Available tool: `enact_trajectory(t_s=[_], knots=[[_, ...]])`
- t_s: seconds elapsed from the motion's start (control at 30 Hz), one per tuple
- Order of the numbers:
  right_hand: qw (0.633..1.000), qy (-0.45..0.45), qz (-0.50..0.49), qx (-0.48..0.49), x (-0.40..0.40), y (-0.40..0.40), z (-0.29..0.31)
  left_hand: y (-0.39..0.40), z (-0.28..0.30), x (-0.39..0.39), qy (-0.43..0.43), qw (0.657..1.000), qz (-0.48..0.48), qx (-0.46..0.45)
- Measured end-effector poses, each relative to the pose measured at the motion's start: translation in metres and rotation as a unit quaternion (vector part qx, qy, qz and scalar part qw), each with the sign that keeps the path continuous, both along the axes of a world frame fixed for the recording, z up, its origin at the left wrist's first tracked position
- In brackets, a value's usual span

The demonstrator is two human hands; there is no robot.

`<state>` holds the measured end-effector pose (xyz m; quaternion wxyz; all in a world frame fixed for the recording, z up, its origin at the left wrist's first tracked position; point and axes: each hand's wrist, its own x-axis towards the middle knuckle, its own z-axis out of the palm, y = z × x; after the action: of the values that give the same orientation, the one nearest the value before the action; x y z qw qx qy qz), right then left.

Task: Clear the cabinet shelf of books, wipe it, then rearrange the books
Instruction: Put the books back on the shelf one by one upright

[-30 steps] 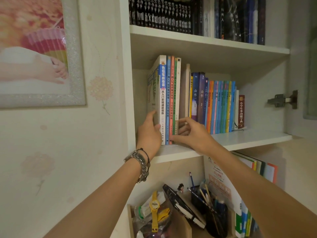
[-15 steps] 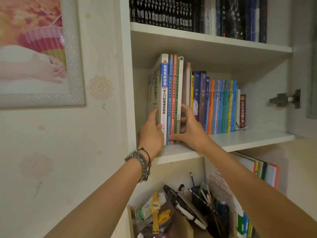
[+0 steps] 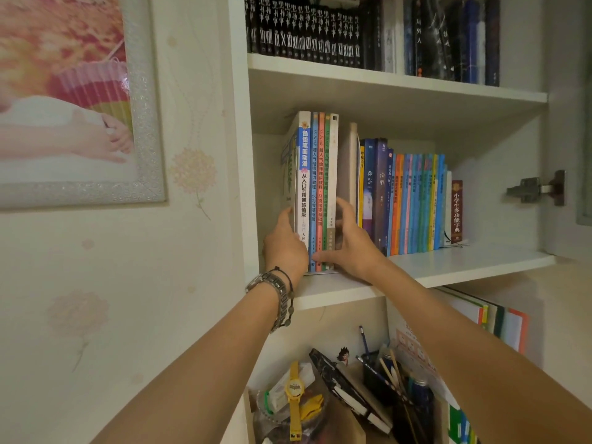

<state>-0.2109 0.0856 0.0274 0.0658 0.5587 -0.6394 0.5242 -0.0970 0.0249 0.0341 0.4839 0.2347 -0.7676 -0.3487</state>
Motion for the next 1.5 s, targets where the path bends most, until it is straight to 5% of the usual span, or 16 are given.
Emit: enact_trajectory(t_s=[0.13,0.27,0.77,1.03,1.2,1.33,1.5], knots=[[1.0,-0.014,-0.012,0.001,-0.006,0.01,-0.001,-0.003,-0.008,0.001,0.019,0.999,-0.016,0.041],[0.983,-0.097,-0.11,-0.114,-0.023,0.018,-0.003,-0.005,-0.008,0.002,0.035,0.996,-0.035,0.072],[0.956,0.028,-0.268,-0.114,-0.032,-0.006,0.0,-0.008,-0.01,-0.001,0.031,0.998,-0.021,0.056],[0.979,-0.019,-0.167,-0.117,-0.03,-0.016,0.001,-0.012,-0.011,-0.003,0.034,0.998,-0.024,0.042],[0.992,-0.107,0.009,-0.065,-0.03,0.007,0.001,-0.012,-0.011,-0.003,0.024,0.999,-0.018,0.038],[0.992,-0.05,0.055,0.106,-0.041,0.031,-0.003,-0.011,-0.011,-0.003,0.019,0.999,-0.014,0.031],[0.991,0.024,0.009,0.134,-0.043,0.027,-0.006,-0.01,-0.011,-0.002,0.002,1.0,-0.005,0.014]])
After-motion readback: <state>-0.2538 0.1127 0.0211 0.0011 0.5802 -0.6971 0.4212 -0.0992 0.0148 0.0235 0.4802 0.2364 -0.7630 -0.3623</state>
